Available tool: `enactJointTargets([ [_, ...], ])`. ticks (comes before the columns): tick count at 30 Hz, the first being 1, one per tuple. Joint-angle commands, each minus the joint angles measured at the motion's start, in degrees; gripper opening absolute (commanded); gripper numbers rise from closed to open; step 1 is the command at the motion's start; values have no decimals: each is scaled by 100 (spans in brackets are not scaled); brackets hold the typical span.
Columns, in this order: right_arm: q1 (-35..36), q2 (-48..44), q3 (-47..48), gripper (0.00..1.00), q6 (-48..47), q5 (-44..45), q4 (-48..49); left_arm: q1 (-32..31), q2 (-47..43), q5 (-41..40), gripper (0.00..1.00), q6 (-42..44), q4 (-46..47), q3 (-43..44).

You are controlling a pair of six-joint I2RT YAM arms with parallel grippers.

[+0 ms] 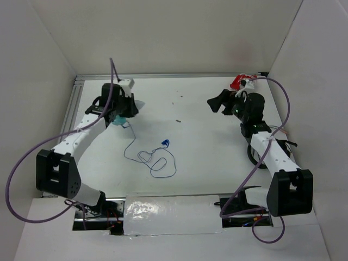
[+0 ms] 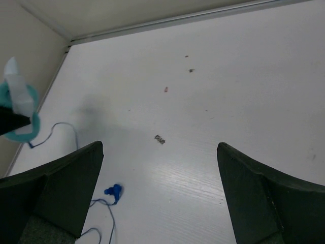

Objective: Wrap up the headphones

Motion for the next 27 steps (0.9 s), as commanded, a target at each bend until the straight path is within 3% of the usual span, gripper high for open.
enactJointTargets([
  [1, 43, 125, 488, 100, 124, -1003, 3, -471, -613, 1863, 0, 1415, 654, -446],
  [2, 51, 161, 533, 100, 133, -1492, 3, -681, -728, 2597, 0, 1741, 708, -552],
  [4, 112, 205, 612, 100, 168, -1917, 55, -884, -965, 3025, 0, 2181, 927, -964],
  [9, 673, 249, 813, 100, 143, -2744, -13, -1482, -976, 3123, 0, 2288, 963, -1169],
  [13, 1202, 521, 946, 100, 247, -2693, -84, -1956, -817, 3141, 0, 2534, 990, -1186],
  [21, 1826, 1593, 1516, 98, 731, -2456, -479, -2941, -474, 2158, 0, 2570, 1069, -958],
  [27, 2055, 1708, 1483, 96, 573, -1396, -1147, -3091, -649, 1656, 0, 2254, 1428, -1036],
])
